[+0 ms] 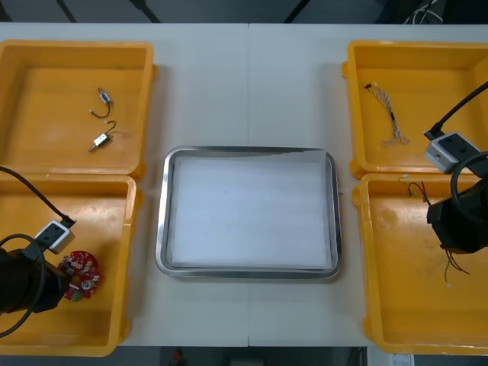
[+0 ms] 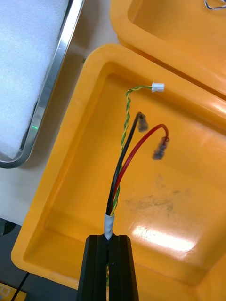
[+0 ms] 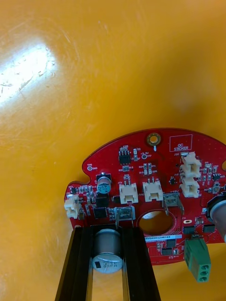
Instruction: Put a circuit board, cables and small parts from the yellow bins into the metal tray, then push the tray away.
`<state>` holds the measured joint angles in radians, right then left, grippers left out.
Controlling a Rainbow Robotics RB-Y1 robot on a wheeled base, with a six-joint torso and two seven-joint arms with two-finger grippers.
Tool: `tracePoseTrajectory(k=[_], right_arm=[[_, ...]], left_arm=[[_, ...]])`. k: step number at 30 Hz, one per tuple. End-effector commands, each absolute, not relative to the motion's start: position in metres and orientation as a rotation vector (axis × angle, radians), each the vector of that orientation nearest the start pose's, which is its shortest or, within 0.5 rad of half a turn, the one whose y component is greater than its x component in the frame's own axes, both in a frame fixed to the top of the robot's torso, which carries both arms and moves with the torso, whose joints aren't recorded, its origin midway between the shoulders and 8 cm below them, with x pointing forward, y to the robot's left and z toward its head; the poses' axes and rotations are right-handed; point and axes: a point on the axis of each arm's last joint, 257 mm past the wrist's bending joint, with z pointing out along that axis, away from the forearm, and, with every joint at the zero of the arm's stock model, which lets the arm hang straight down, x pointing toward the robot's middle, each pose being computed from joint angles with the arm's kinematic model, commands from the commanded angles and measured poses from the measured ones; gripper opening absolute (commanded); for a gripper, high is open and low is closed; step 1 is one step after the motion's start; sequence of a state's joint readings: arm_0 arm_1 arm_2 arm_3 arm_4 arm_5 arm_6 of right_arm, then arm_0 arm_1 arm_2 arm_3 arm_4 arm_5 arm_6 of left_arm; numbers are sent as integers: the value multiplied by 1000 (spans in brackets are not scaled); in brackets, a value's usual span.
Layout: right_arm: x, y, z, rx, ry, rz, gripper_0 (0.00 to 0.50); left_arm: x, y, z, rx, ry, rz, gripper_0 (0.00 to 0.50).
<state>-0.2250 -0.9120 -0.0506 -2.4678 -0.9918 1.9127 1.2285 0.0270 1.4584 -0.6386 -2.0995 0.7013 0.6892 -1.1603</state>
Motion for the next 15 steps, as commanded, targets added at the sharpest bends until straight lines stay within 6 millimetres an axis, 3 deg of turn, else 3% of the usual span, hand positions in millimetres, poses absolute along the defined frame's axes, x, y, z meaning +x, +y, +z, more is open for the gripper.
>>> tracePoseTrajectory(k=[1,7,15], right_arm=[[338,-275,-133,-708,2546,-152,0],[336,-271,-130,-726,2529,-156,0],[337,-272,-129,-721,2525,-161,0]], left_arm=[[343,383,-300,768,2525,192,0],[350,392,-266,712,2567,235,0],[360,381,-213,616,2612,238,0]])
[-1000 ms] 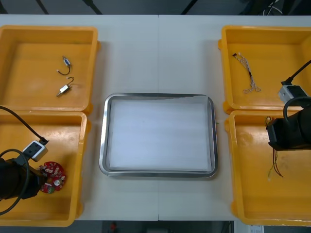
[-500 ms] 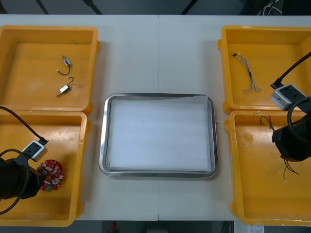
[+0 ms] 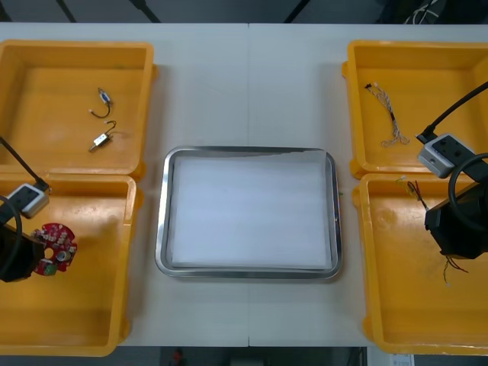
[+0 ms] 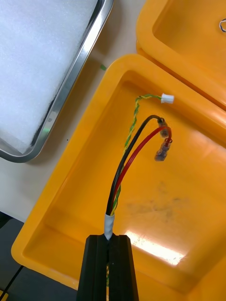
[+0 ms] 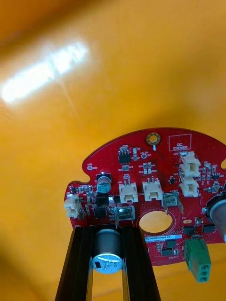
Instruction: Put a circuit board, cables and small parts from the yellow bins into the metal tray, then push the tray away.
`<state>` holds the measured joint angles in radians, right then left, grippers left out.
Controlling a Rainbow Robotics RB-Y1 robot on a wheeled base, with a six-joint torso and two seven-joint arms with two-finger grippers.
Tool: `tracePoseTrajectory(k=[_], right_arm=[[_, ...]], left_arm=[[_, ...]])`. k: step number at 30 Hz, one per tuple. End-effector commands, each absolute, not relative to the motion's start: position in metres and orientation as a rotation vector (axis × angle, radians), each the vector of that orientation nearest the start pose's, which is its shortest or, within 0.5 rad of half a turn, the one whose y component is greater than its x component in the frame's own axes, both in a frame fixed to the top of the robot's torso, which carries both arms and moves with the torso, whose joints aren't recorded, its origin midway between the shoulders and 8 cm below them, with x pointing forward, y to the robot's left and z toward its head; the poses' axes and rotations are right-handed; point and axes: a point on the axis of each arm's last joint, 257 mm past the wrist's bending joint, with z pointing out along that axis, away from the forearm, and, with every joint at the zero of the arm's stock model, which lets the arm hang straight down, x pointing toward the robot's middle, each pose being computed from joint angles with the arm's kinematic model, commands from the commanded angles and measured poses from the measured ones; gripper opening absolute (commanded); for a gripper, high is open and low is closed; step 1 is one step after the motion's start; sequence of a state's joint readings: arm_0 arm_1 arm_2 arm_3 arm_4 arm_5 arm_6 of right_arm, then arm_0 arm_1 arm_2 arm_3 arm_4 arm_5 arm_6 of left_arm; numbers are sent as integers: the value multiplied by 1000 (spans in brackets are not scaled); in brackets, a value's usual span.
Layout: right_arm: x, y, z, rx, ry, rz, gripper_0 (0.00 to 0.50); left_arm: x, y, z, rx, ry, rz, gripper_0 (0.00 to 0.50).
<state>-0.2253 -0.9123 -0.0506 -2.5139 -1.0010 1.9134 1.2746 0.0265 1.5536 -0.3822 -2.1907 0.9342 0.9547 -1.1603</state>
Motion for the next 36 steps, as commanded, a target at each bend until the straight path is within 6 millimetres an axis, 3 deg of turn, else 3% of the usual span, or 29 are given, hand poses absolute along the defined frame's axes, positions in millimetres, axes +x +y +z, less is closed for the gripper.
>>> tracePoseTrajectory(k=[1,11,18,36], right_arm=[[337,-272,-129,-721,2525,-161,0],[337,-272,-129,-721,2525,-161,0],[337,-272,-129,-721,2525,-161,0],[337,-272,-129,-721,2525,-161,0]], left_arm=[[361,379,-206,600,2616,234,0],[359,362,-155,454,2652,141,0],[357,322,-131,256,2679,-11,0],[378,210,-146,-43,2697,-76,0]])
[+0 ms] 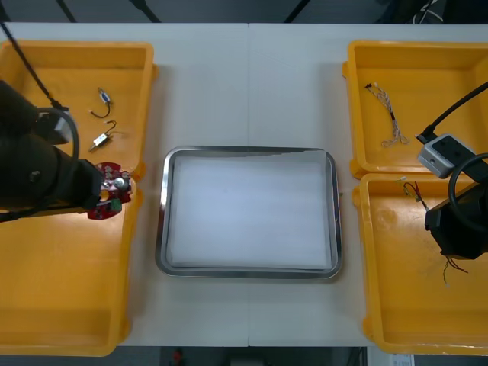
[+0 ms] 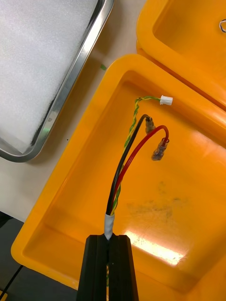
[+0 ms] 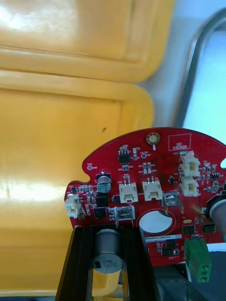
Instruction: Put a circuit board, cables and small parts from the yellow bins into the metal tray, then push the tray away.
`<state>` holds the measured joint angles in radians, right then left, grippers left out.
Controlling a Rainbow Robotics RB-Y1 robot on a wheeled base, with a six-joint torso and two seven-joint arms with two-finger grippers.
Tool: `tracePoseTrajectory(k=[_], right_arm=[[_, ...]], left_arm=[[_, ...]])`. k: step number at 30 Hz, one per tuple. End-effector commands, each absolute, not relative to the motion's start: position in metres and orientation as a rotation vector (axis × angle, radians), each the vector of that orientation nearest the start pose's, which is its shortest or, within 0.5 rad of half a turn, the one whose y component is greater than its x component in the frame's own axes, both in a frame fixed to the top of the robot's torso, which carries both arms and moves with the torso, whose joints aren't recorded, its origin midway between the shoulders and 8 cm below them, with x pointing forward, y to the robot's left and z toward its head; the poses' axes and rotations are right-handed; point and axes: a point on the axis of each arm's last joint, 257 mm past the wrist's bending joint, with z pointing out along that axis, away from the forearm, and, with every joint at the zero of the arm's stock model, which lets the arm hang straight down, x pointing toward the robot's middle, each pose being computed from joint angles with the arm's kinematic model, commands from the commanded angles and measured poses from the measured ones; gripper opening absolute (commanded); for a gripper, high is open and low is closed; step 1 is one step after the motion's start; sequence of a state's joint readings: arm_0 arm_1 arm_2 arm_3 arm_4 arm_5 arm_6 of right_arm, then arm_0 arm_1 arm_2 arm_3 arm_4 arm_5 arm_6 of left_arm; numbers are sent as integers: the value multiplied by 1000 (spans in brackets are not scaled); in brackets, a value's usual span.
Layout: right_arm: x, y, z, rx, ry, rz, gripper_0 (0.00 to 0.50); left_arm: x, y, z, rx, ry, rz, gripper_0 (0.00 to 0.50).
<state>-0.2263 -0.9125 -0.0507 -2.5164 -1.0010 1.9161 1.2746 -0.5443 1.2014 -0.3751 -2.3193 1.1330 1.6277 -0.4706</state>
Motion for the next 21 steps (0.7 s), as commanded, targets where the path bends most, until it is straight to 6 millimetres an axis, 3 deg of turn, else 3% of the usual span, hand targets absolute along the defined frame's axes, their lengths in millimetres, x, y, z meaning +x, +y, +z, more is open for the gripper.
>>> tracePoseTrajectory(k=[1,6,21], right_arm=[[337,-272,-129,-721,2525,-161,0],[337,-272,-129,-721,2525,-161,0],[337,-272,-129,-721,2525,-161,0]], left_arm=[[380,202,-149,-50,2697,-78,0],[383,172,-168,-107,2691,-113,0],[398,115,-245,-124,2625,-69,0]])
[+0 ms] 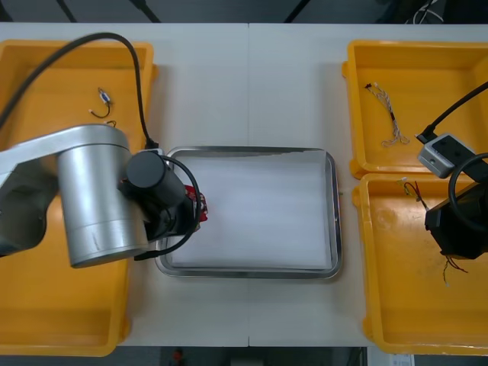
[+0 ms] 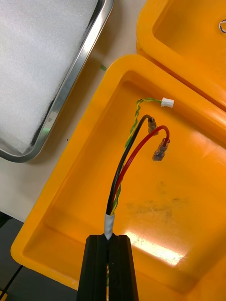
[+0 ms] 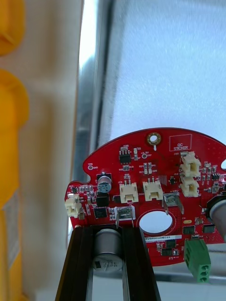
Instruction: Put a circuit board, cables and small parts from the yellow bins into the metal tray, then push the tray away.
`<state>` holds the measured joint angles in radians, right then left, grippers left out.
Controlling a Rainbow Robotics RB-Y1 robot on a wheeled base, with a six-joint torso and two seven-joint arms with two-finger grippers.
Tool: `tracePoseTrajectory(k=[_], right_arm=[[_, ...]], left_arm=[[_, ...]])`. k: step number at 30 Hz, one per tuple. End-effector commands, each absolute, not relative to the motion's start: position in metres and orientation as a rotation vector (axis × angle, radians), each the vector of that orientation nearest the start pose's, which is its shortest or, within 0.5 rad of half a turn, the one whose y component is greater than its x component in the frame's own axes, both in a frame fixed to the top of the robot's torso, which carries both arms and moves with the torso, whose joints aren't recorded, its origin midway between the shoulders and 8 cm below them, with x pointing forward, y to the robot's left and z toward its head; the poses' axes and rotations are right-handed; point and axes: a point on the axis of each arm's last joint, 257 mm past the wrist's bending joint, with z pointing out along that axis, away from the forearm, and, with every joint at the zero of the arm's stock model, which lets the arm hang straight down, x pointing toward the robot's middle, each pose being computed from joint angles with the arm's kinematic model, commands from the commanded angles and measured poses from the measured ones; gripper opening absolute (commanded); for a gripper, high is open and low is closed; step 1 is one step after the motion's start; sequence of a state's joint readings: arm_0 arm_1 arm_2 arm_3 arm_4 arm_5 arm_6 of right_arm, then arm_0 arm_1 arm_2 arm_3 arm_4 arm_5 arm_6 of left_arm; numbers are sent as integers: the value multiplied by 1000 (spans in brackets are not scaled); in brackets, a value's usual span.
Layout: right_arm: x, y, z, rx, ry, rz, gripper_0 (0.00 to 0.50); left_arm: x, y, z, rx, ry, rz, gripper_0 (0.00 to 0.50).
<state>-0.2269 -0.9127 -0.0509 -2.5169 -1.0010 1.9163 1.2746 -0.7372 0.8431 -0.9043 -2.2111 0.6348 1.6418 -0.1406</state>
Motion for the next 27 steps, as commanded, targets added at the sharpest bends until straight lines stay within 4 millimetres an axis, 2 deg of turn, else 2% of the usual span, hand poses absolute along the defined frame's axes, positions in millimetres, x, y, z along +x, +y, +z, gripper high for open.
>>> tracePoseTrajectory(k=[1,9,20,22,24,25,26,27], right_arm=[[337,-272,-129,-721,2525,-161,0],[337,-272,-129,-721,2525,-161,0],[337,-272,-129,-721,2525,-161,0],[337,-272,-129,-721,2525,-161,0],[337,-272,-129,-721,2525,-161,0],[337,-272,-129,-721,2525,-161,0],[337,-272,-129,-721,2525,-161,0],[337,-272,-129,-721,2525,-161,0]], left_arm=[[398,110,-249,-125,2629,-71,0],[400,89,-265,-125,2658,-65,1],[390,95,-284,-86,2683,-4,6],[390,96,-284,-85,2683,1,44],[391,98,-285,-82,2683,6,129],[392,98,-284,-84,2680,5,199],[392,99,-284,-83,2678,8,249],[393,100,-284,-86,2678,9,276]])
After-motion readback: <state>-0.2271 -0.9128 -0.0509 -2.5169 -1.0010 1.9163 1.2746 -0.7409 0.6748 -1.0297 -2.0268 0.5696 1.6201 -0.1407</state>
